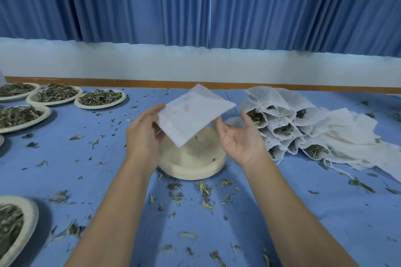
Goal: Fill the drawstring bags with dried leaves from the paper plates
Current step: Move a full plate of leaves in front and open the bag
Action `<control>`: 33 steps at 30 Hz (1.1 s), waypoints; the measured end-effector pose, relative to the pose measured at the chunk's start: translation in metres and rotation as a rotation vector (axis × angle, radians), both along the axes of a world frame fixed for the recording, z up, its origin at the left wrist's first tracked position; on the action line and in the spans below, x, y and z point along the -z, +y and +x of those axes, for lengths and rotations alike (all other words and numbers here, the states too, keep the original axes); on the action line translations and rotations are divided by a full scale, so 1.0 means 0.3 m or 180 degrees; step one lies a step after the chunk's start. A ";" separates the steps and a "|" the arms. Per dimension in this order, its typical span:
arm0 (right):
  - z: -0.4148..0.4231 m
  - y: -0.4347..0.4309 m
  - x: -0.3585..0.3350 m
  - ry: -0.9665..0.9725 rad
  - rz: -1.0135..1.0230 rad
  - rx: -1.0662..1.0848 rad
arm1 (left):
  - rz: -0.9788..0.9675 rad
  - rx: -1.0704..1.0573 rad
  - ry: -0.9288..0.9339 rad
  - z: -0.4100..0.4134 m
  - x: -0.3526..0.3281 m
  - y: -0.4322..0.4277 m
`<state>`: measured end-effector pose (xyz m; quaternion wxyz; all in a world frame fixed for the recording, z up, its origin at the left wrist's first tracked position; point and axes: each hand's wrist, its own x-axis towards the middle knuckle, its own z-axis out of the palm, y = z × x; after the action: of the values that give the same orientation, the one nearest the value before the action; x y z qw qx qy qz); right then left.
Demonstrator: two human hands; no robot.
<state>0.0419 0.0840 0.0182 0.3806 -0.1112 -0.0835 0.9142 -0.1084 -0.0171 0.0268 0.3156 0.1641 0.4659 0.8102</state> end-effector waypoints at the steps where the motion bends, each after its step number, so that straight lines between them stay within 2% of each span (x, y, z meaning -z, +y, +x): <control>1: -0.008 -0.005 -0.003 -0.0027 0.0102 0.0004 | 0.0078 0.0012 -0.0125 0.007 0.001 0.007; 2: -0.017 -0.007 -0.008 -0.0369 0.0420 0.0102 | 0.0125 0.0061 -0.0207 0.015 0.006 0.014; 4: -0.037 -0.026 -0.021 -0.2074 0.1609 0.0639 | 0.0089 0.0185 -0.0111 0.031 0.023 0.028; 6: -0.044 -0.041 -0.013 -0.3813 0.2942 0.1282 | -0.0293 0.0126 0.0628 0.044 0.050 0.040; 7: -0.040 -0.045 -0.006 -0.4397 0.3517 0.1419 | -0.0543 0.0018 0.1153 0.050 0.066 0.043; 9: -0.030 -0.052 -0.003 -0.4953 0.4152 0.1209 | -0.0861 -0.0207 0.1943 0.060 0.083 0.045; 13: -0.029 -0.061 -0.009 -0.5465 0.4473 0.0501 | -0.1223 -0.0454 0.2470 0.071 0.093 0.040; 15: -0.022 -0.059 -0.024 -0.5326 0.4306 0.0172 | -0.1437 -0.0703 0.2844 0.069 0.093 0.037; 18: -0.010 -0.052 -0.043 -0.3999 0.3583 -0.0037 | -0.1572 -0.0879 0.3158 0.069 0.090 0.029; 20: -0.012 -0.048 -0.041 -0.3610 0.3528 0.0176 | -0.1653 -0.0858 0.3286 0.071 0.093 0.024; 27: -0.038 -0.039 -0.016 -0.3740 0.3857 0.0712 | -0.1627 -0.0618 0.2992 0.059 0.080 0.029; 33: -0.042 -0.023 0.004 -0.3375 0.3393 0.0701 | -0.1613 -0.0318 0.3113 0.065 0.069 0.027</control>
<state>0.0294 0.0772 0.0170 0.3808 -0.3444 -0.6741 0.5310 -0.0891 -0.0090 0.0063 0.0533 0.4179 0.7457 0.5161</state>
